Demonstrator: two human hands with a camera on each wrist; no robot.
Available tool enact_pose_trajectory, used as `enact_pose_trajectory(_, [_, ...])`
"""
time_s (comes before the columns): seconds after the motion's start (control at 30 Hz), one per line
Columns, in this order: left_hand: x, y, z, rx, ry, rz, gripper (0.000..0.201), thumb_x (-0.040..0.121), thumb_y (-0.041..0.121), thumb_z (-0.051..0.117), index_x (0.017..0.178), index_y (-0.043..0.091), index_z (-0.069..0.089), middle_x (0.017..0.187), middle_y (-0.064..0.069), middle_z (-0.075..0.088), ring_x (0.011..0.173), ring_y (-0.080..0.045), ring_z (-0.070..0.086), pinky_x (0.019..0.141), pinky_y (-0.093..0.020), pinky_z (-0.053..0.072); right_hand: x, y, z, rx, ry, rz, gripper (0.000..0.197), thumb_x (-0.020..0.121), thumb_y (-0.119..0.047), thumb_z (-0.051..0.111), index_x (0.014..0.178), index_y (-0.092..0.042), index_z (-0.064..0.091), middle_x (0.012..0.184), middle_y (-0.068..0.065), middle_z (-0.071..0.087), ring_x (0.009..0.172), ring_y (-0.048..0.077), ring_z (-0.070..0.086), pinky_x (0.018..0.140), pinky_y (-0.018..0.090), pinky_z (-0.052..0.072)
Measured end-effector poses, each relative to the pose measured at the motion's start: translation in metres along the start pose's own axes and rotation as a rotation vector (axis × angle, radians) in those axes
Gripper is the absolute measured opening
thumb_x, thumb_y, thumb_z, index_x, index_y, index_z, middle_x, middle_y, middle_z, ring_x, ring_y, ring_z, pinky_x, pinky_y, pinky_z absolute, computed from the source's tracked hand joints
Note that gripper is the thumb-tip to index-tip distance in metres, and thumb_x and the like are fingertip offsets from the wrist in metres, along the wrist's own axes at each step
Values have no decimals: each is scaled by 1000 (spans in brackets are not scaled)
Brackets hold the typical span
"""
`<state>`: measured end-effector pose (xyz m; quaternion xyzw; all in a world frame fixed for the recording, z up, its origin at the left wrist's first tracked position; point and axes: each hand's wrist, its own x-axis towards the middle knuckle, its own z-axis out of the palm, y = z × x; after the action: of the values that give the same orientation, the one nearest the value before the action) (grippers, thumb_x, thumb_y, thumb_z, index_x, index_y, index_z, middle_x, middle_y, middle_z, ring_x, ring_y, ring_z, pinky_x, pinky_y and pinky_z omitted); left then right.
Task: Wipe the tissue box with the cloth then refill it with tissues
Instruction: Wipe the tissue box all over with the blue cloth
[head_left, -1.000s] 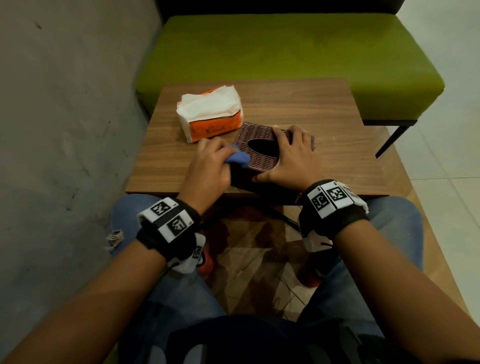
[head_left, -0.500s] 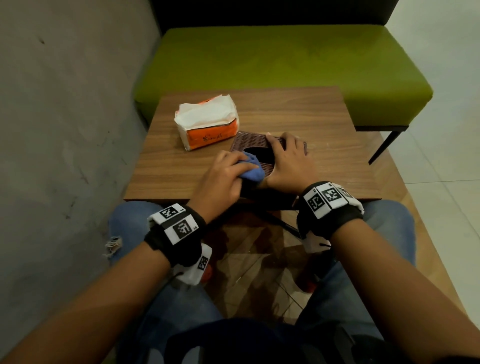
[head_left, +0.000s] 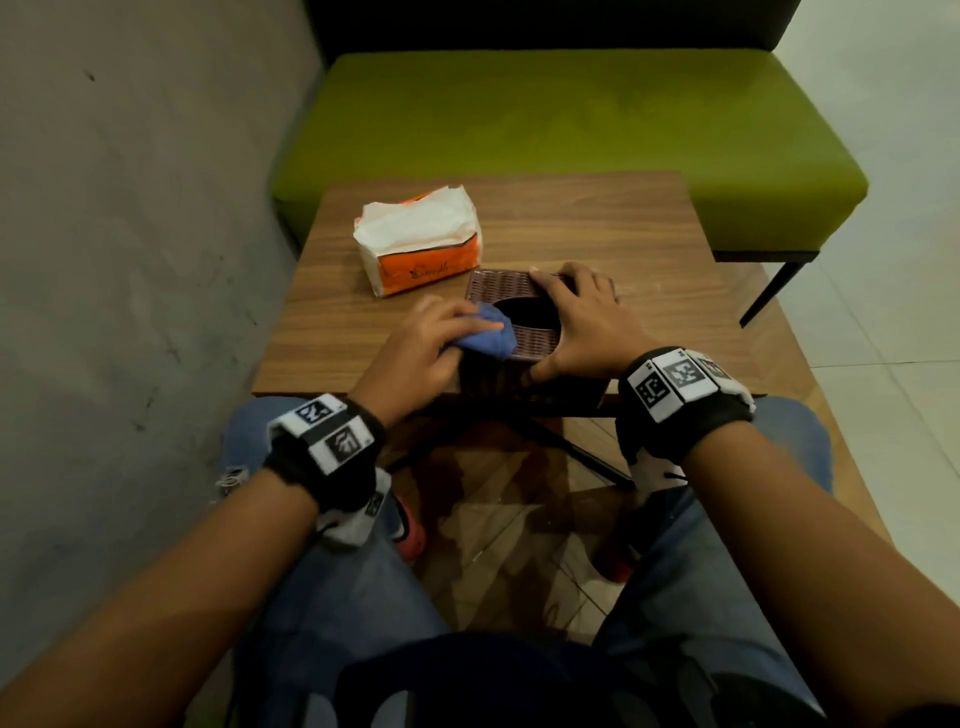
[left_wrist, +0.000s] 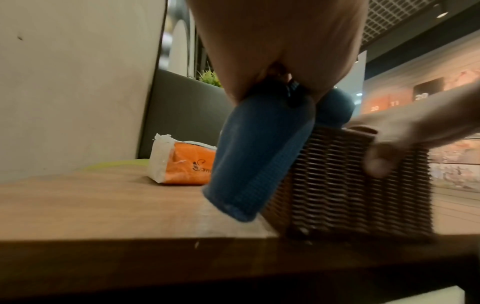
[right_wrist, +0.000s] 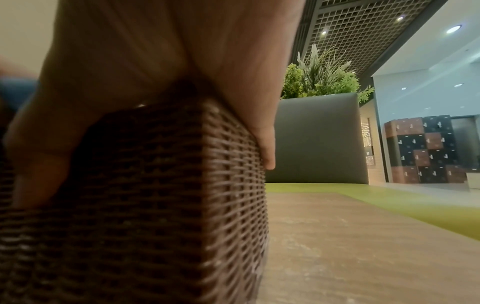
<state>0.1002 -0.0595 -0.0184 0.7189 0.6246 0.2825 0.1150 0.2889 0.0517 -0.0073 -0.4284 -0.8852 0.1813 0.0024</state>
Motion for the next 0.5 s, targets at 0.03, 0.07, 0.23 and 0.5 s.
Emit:
enact_pose_trajectory(0.03, [15, -4, -1, 15, 28, -31, 47, 73, -6, 47, 113, 7, 67, 115, -12, 61, 108, -27, 49, 94, -13, 27, 0, 1, 0, 0, -16, -9, 120, 59, -54, 83, 154, -27, 13, 154, 10, 16, 142, 30, 14, 112, 54, 26])
enact_pose_trajectory(0.07, [28, -7, -1, 23, 51, -59, 46, 73, -8, 47, 112, 7, 67, 115, -14, 62, 107, -31, 51, 92, -17, 28, -1, 2, -1, 3, -37, -23, 121, 59, -53, 83, 154, -28, 12, 154, 10, 15, 142, 31, 14, 114, 54, 24])
enact_pose_trajectory(0.23, [36, -5, 8, 50, 103, -80, 47, 74, -11, 51, 114, 6, 67, 114, -17, 62, 106, -35, 51, 92, -15, 25, -4, 19, -13, 26, -122, -43, 119, 61, -44, 86, 154, -29, 14, 161, 2, 6, 149, 25, -3, 112, 65, -1])
enact_pose_trajectory(0.5, [-8, 16, 27, 77, 193, -106, 46, 79, -4, 52, 122, 10, 63, 113, -12, 58, 107, -25, 45, 90, -22, 36, -22, -5, 6, 761, 257, 322, 46, 98, -20, 46, 141, -6, 41, 135, 9, 48, 128, 20, 43, 101, 27, 33])
